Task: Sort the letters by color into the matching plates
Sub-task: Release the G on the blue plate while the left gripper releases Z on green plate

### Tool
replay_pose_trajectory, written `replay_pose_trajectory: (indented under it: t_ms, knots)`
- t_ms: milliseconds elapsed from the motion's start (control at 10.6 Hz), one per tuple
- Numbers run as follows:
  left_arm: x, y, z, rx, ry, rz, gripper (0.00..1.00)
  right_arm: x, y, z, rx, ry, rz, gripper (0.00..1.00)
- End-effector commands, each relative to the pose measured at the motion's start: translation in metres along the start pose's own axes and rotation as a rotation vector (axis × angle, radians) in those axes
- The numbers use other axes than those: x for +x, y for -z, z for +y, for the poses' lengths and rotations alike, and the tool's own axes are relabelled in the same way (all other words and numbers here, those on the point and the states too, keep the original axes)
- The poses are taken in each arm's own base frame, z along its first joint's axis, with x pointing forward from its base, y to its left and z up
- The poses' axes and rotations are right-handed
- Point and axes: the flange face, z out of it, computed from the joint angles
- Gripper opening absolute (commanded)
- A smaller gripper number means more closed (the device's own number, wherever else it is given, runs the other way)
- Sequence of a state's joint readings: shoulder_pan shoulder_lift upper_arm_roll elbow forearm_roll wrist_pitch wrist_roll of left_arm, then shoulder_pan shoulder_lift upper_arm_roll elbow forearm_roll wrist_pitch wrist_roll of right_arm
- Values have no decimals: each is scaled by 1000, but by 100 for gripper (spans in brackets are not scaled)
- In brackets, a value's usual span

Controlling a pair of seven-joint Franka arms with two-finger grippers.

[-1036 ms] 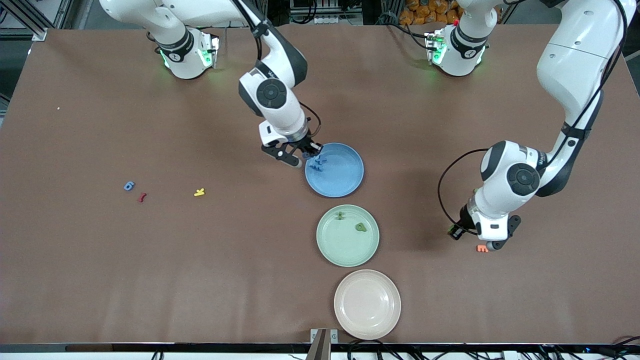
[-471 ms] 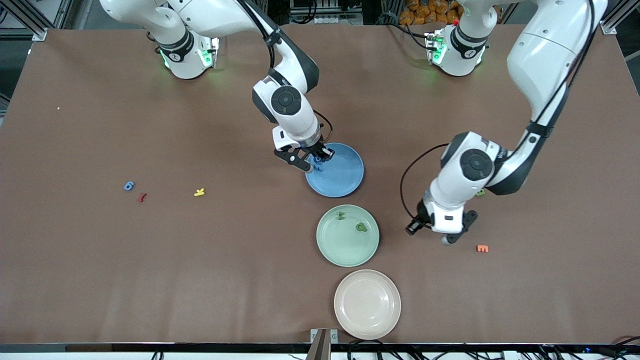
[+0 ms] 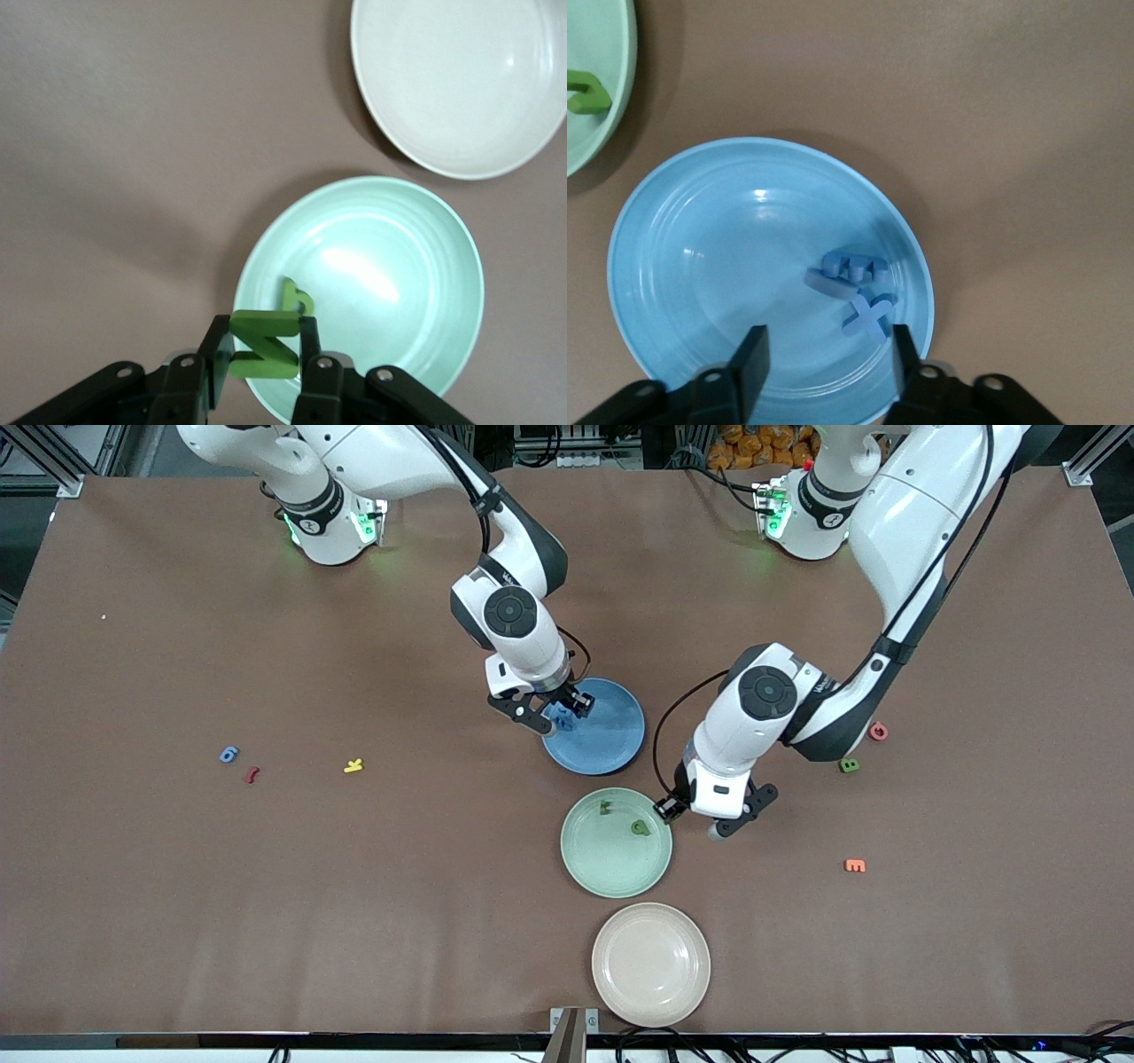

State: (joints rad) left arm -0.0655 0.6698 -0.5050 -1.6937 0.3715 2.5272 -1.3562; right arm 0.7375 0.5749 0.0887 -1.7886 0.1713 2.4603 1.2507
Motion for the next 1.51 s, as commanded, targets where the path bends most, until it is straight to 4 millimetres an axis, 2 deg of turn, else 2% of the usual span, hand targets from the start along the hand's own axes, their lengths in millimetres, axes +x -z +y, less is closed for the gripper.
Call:
replay_pose_trajectory:
  t_ms: [0,188,283,471,565,659,753,942,1130,1318,1413]
  knots:
    - [-15,1,24,-35,29,5,0,7,5,-5,5,-24,9,70]
    - [-29,3,42,-60,63,0,0,19,12,-3,2,-36,20,70]
    - [-39,4,51,-72,81,-4,0,19,21,-2,-8,-32,17,70]
    - [-57,4,65,-106,102,-11,0,34,44,4,-40,-26,19,70]
    - [-59,-2,67,-109,118,2,0,40,56,6,-46,-9,17,70]
    - [-63,-7,72,-106,150,36,38,51,70,9,-42,7,19,70]
    - [-64,-15,71,-88,140,77,99,65,84,15,-51,15,15,70]
    - [-63,-17,70,-80,134,98,100,93,111,31,-77,43,-4,70]
    - [-58,-13,69,-82,136,106,100,139,143,57,-62,56,-5,70]
    - [-42,-16,61,-69,138,116,100,173,165,91,-92,99,-35,70]
    - [-36,-20,53,-51,113,117,100,188,171,117,-102,121,-46,70]
